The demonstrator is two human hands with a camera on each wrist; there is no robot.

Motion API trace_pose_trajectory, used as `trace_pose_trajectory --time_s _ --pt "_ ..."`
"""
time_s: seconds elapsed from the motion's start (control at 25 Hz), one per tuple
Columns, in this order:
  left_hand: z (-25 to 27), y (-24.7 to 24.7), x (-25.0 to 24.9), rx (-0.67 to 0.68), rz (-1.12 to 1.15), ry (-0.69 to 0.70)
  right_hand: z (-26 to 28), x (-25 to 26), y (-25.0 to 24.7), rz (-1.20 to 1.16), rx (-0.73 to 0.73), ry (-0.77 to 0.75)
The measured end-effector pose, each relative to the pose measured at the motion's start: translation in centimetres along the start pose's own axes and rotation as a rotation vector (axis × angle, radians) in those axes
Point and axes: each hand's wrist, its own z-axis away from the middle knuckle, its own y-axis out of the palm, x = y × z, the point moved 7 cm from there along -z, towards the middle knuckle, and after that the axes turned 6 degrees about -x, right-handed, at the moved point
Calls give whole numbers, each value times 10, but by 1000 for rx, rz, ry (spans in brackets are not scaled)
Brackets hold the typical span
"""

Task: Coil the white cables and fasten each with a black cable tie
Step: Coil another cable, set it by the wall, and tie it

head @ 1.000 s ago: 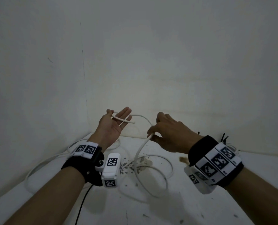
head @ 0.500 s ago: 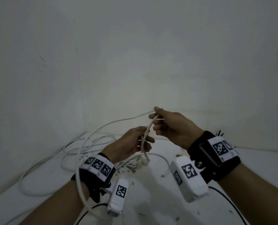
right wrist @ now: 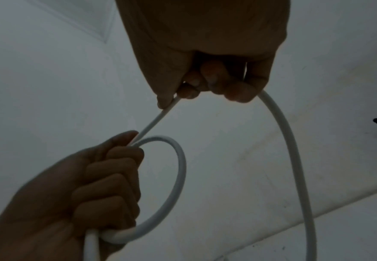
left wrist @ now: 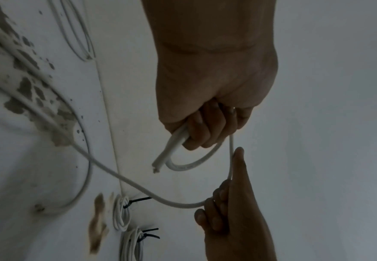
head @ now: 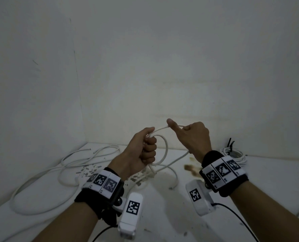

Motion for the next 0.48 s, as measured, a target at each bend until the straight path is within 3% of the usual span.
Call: trace_pose_trajectory --time_s 0.12,0.16,0.2,0.32,0.4,0.48 --pt "-1 2 -5 23 119 -2 -4 -7 -22 -38 -172 -101" --pt "-2 2 -7 39 151 -4 -6 -13 -24 -42 -157 -104" --pt "-3 3 -7 54 168 -6 -7 -20 -20 -46 -60 -89" --pt "-9 8 -3 41 144 -20 9 -30 2 -195 441 53" --pt "-16 9 2 -17 100 -22 20 -23 -6 -372 584 89" --pt "-23 10 7 -41 81 -11 28 -17 -16 -353 657 -41"
